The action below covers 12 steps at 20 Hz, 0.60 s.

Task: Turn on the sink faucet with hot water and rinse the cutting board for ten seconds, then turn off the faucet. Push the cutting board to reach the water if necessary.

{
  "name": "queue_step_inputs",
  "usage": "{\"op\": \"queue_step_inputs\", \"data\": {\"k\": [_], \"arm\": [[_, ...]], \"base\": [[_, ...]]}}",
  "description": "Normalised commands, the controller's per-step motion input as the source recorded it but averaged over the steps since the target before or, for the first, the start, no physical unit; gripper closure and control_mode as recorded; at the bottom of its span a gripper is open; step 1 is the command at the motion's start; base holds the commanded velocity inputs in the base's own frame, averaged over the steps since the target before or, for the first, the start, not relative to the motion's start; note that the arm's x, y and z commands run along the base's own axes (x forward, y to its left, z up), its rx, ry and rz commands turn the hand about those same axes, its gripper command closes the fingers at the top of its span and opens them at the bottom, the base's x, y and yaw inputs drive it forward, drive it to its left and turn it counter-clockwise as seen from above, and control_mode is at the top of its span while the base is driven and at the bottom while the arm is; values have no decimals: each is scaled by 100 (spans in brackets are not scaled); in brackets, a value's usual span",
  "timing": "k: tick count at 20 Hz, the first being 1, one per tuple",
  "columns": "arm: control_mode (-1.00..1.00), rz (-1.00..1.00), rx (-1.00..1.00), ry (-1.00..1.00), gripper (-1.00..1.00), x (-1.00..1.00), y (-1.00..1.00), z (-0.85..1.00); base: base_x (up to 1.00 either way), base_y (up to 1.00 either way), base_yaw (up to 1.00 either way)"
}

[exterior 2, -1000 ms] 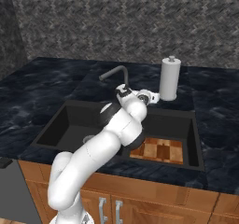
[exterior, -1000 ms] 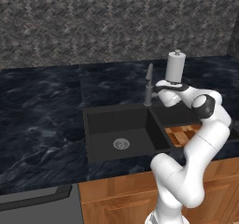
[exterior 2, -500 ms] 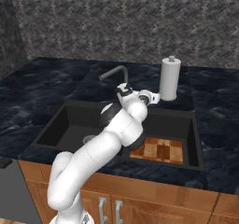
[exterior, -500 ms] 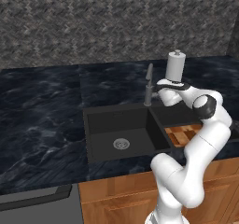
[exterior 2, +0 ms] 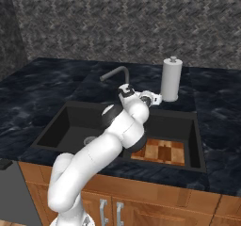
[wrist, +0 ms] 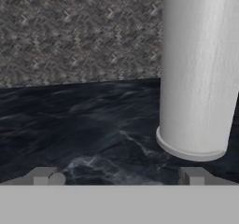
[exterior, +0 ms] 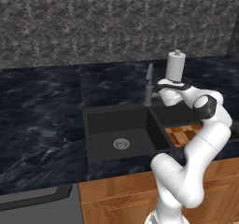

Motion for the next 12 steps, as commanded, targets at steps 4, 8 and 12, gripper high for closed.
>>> {"op": "queue_step_inputs", "data": {"k": [4, 8, 12], "arm": [[-100, 0, 0, 0, -100, -11, -51, -6], [-100, 0, 0, 0, -100, -13, -51, -6], [-100, 0, 0, 0, -100, -17, -48, -6]], "base": [[0, 0, 0], [0, 0, 0], [0, 0, 0]]}}
